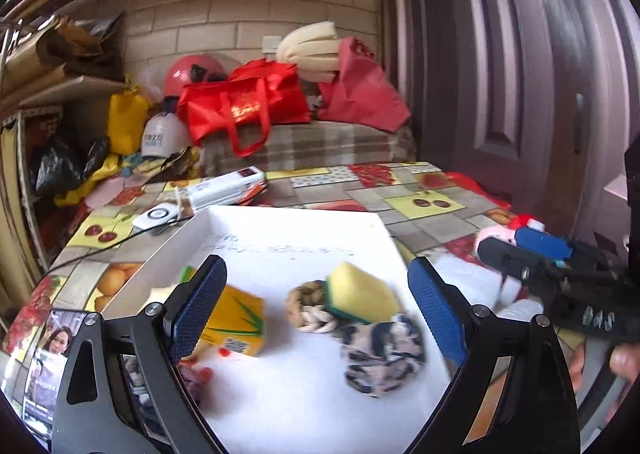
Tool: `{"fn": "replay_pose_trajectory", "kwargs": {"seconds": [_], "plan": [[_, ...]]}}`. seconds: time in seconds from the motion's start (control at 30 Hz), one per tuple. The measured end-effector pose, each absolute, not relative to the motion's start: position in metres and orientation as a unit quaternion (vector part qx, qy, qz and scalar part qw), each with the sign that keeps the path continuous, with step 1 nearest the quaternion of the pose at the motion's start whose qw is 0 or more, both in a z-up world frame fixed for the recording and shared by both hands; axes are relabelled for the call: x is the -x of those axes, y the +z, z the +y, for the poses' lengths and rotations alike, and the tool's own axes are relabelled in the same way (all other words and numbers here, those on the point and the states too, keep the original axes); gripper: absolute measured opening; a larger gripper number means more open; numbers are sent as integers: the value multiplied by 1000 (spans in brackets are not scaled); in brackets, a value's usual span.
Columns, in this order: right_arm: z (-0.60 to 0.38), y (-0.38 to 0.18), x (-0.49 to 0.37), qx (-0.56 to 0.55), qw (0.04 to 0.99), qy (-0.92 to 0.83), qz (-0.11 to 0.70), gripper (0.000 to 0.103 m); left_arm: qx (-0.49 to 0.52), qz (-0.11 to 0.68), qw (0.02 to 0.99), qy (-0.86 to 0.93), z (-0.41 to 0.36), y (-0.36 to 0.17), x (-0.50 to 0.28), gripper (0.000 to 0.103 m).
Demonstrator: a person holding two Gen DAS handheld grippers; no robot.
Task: Organize soft objects
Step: 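Move both open tools back toward the white items on the table, then grasp the white cloth bundle with the left tool while the right tool grasps a white foam block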
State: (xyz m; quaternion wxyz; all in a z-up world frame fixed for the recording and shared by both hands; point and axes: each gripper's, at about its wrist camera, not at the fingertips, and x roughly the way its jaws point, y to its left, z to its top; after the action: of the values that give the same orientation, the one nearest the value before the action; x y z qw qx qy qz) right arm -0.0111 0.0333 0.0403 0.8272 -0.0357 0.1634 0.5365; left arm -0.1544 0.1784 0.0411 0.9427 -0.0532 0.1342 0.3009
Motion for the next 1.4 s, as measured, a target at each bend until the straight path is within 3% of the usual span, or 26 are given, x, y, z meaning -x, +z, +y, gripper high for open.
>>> {"fn": "replay_pose_trajectory", "kwargs": {"seconds": [0.47, 0.67, 0.93, 1.13, 1.2, 1.23, 1.27, 1.3, 1.4], "plan": [[-72, 41, -86, -45, 898, 397, 183, 82, 38, 168, 957, 235, 134, 37, 126, 93], [-99, 36, -115, -74, 896, 379, 220, 82, 60, 241, 959, 139, 108, 30, 77, 93], [-76, 37, -99, -1, 874, 434, 219, 82, 50, 332, 934, 123, 77, 12, 12, 93], [-36, 21, -105, 82, 843, 450, 283, 81, 51, 371, 918, 128, 78, 0, -6, 93], [-28, 15, -107, 98, 833, 454, 300, 56, 61, 381, 915, 122, 82, -3, -8, 92], [-28, 14, -107, 101, 832, 455, 301, 46, 67, 388, 912, 119, 84, -6, -10, 87], [-28, 15, -105, 102, 828, 464, 297, 43, 74, 392, 910, 116, 86, -8, -10, 77], [-29, 16, -102, 104, 825, 472, 292, 41, 79, 394, 908, 114, 87, -9, -12, 54], [-35, 21, -92, 103, 830, 481, 262, 34, 95, 381, 914, 106, 92, -6, -7, 53]]}}
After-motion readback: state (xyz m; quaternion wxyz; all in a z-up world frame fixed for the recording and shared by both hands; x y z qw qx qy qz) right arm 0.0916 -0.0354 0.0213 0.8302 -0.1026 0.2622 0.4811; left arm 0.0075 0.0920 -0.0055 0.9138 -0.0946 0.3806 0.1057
